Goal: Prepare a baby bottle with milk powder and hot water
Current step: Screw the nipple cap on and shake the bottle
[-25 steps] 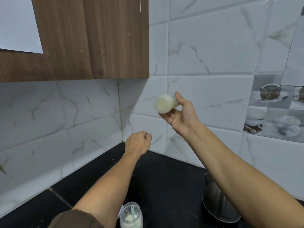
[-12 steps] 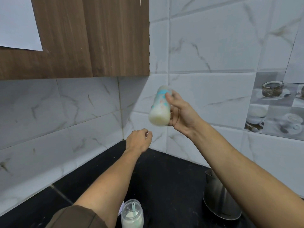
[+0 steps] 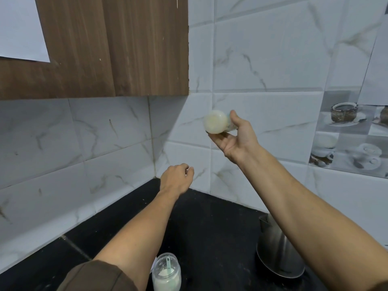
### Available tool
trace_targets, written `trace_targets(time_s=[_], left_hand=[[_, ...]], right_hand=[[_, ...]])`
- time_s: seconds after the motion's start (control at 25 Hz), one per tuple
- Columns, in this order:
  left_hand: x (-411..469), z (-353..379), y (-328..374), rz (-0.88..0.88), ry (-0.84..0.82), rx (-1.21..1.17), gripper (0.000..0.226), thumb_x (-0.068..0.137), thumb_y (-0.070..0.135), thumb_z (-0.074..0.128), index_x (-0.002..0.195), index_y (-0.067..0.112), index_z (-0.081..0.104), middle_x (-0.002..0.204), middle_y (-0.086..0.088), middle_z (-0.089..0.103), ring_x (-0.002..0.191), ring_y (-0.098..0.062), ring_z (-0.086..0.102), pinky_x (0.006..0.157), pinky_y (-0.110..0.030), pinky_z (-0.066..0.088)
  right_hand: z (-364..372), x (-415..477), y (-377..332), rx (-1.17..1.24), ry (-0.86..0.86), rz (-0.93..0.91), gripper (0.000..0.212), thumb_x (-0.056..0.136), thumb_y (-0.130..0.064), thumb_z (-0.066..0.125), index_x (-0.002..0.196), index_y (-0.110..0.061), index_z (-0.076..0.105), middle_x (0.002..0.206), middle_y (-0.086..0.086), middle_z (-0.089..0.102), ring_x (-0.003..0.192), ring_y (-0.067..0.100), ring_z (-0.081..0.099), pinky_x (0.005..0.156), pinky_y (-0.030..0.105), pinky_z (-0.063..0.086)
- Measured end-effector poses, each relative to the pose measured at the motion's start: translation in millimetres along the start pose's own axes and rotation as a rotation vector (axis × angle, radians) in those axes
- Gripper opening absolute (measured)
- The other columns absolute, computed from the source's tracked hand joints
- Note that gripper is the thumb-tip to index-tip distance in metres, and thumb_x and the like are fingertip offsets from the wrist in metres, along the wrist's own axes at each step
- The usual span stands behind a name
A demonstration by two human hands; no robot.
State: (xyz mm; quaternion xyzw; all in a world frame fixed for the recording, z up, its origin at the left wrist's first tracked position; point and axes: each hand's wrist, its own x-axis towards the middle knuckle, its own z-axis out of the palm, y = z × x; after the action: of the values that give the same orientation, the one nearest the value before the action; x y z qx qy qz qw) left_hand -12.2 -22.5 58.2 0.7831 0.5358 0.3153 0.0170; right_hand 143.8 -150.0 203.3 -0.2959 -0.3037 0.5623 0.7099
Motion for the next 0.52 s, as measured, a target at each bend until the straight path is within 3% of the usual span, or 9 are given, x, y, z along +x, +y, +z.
trace_targets(time_s=[0.08,0.2,0.32,0.4,0.52], left_hand=[[1,0,1,0.004,-0.002,0.005,0.044,0.107,0.043,0.038,0.117,0.019,0.073,0.108,0.0,0.076,0.095,-0.02,0.068,0.073,-0.032,0.047],[1,-1,3,0.008,-0.003,0.012,0.043,0.108,0.044,0.039,0.116,0.019,0.072,0.105,-0.001,0.076,0.091,-0.019,0.066,0.074,-0.032,0.05],[0,-1,0,0.015,0.006,-0.001,0.044,0.107,0.044,0.038,0.117,0.019,0.073,0.108,0.0,0.077,0.095,-0.02,0.068,0.078,-0.034,0.054],[0,-1,-2,0.007,0.009,-0.004,0.045,0.107,0.044,0.038,0.118,0.019,0.074,0.109,0.0,0.077,0.096,-0.019,0.068,0.077,-0.033,0.053],[1,-3,-2,-0.001,0.007,0.004,0.043,0.108,0.043,0.039,0.116,0.018,0.073,0.1,0.0,0.074,0.091,-0.02,0.066,0.075,-0.033,0.052]], right_hand=[[0,-6,2,-0.147,-0.064,0.035,0.032,0.1,-0.037,0.067,0.118,-0.011,0.062,0.108,0.019,0.073,0.09,0.034,0.077,0.072,0.044,0.066],[-2,-13,13,-0.486,-0.251,-0.087,0.05,0.099,-0.032,0.068,0.146,-0.029,0.05,0.118,0.011,0.072,0.086,0.03,0.076,0.065,0.043,0.064],[2,-4,6,-0.188,-0.008,-0.314,0.067,0.098,-0.03,0.071,0.155,-0.038,0.036,0.132,0.013,0.066,0.093,0.034,0.077,0.079,0.052,0.064],[3,0,0,-0.091,0.039,-0.377,0.069,0.1,-0.03,0.07,0.156,-0.04,0.031,0.131,0.012,0.064,0.092,0.034,0.077,0.076,0.049,0.064],[0,-16,6,-0.545,-0.257,-0.301,0.07,0.099,-0.023,0.07,0.156,-0.042,0.033,0.118,0.011,0.071,0.08,0.026,0.075,0.06,0.034,0.059]])
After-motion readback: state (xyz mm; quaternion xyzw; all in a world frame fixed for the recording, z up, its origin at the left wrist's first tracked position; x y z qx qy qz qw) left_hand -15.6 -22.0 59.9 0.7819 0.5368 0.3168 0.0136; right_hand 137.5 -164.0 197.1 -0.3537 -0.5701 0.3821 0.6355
